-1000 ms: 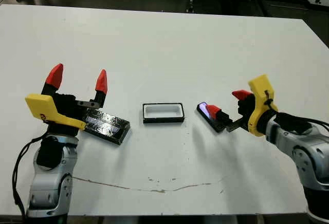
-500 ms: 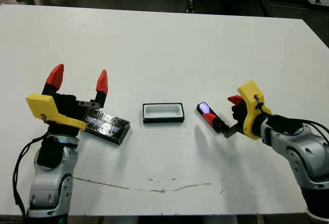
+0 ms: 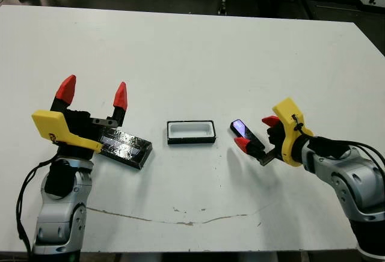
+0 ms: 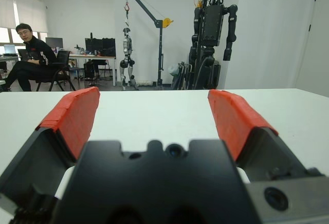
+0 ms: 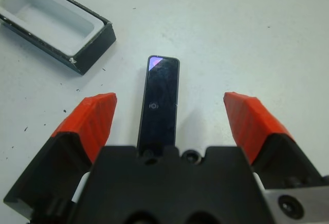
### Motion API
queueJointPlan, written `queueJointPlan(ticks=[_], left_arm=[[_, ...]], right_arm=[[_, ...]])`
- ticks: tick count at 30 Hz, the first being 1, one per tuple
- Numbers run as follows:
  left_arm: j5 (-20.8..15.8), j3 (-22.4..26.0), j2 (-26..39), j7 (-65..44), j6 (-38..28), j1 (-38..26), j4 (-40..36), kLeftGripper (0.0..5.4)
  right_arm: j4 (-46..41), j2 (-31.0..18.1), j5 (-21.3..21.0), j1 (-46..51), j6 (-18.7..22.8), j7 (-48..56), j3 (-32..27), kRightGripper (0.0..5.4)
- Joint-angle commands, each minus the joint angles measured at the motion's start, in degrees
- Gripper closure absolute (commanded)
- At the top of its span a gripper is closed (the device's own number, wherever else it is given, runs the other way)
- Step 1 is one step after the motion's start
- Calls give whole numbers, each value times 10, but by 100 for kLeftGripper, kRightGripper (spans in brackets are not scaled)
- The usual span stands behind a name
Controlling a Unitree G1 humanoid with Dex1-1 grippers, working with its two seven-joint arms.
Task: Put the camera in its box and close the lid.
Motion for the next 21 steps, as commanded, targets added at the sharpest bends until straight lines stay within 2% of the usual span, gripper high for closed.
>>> queueJointPlan(ticks=[1, 7, 11, 21], left_arm=[[-3, -1, -3, 0, 5, 7, 1, 1], [1, 0, -1, 1, 6, 7, 0, 1], [3, 1, 1, 0, 2, 5, 4, 0], [1, 0, -2, -1, -1, 3, 7, 0]], right_arm=[[0, -17, -12, 7, -1, 3, 6, 0], [2, -20, -18, 10, 4, 6, 10, 0], [4, -24, -20, 11, 6, 10, 14, 32], [4, -15, -16, 13, 33, 5, 11, 195]])
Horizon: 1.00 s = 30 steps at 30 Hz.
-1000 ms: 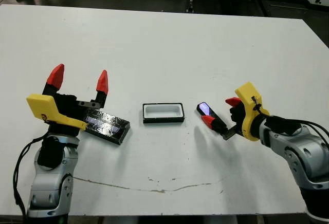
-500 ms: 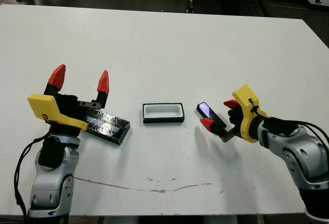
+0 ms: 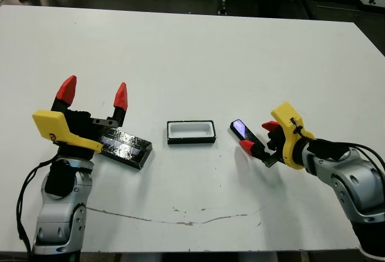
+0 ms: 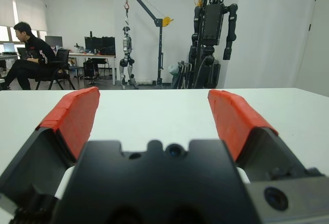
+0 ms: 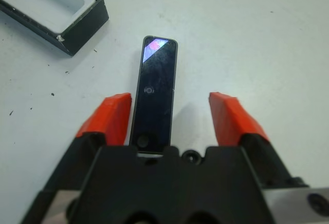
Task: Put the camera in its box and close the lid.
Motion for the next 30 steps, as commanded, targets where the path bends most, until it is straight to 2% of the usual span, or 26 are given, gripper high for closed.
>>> queueJointPlan(ticks=[1, 8, 11, 16, 22, 30], left_arm=[[0, 0, -2, -1, -1, 3, 7, 0], [7, 0, -1, 2, -3, 3, 7, 0], [8, 0, -1, 3, -2, 3, 6, 0], [14, 0, -3, 10, 0, 4, 3, 0], [7, 2, -4, 4, -6, 3, 7, 0], [3, 2, -9, 4, -7, 4, 9, 0]], right_arm=[[2, 0, 4, 10, 25, -3, -5, 212], [4, 11, 14, 20, 33, -1, -13, 325], [12, 12, 25, 15, 51, 4, -15, 374], [13, 13, 33, 15, 64, 1, -19, 375], [10, 19, 32, 20, 61, -12, -24, 375], [30, 8, 37, -11, 16, 6, -65, 375]])
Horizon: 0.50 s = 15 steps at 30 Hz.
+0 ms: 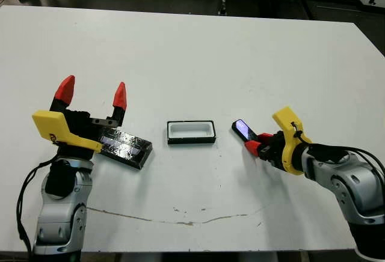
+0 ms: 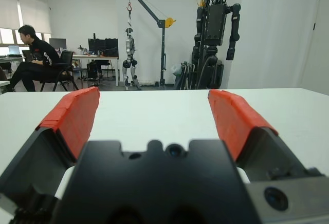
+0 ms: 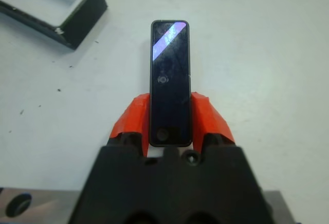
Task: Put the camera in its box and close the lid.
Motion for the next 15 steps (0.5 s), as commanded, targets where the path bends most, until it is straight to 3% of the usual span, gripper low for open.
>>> queueJointPlan(ticks=[1, 3, 9, 15], left_arm=[[-1, 1, -3, -1, -4, 5, 9, 0], [4, 0, -2, 1, -4, 5, 10, 0], [1, -1, -5, 3, 1, 9, 6, 0], [3, 0, -3, 5, 8, 12, -1, 0]], right_arm=[[21, -18, 5, -36, -19, 12, -32, 375], [42, -25, 10, -71, -38, 29, -50, 375], [174, -63, 8, -196, -145, 118, -67, 375], [380, -90, -38, -341, -319, 287, -9, 375]])
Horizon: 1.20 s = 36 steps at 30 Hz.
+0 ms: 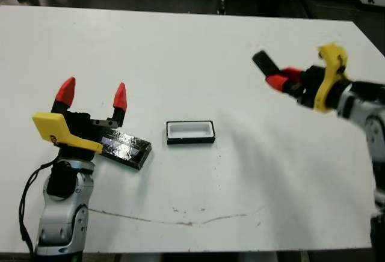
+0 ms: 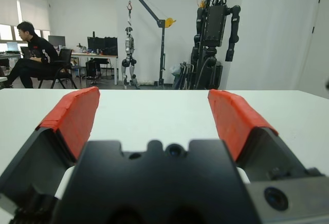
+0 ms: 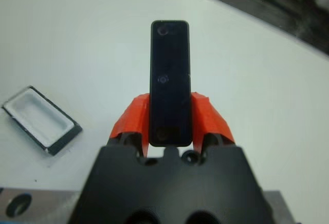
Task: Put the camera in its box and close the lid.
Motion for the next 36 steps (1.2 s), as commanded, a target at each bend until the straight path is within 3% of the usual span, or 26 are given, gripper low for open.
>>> queueJointPlan(ticks=[1, 3, 5, 9, 14, 23, 30, 36], left_arm=[[4, 0, 4, 1, 5, 6, -1, 0], [8, 0, 4, 2, 3, 6, -1, 0], [17, -1, 3, 7, 0, 6, -1, 0], [17, 1, 2, 5, -5, 4, 1, 0], [24, 1, 0, 13, 0, 3, -1, 0], [17, 1, -2, 14, 8, 1, -6, 0], [9, 1, -3, 13, 18, -1, -14, 0], [19, -1, -3, 15, 10, 2, -13, 0]], right_arm=[[110, -16, -38, -83, -100, 85, 36, 375], [173, -9, -66, -126, -158, 113, 55, 375], [229, 5, -91, -163, -190, 125, 70, 375], [313, 31, -122, -212, -232, 157, 92, 375], [354, 62, -158, -257, -264, 223, 133, 375], [320, 93, -188, -273, -254, 305, 173, 375], [267, 112, -195, -262, -199, 354, 202, 375], [236, 129, -197, -239, -186, 372, 223, 375]])
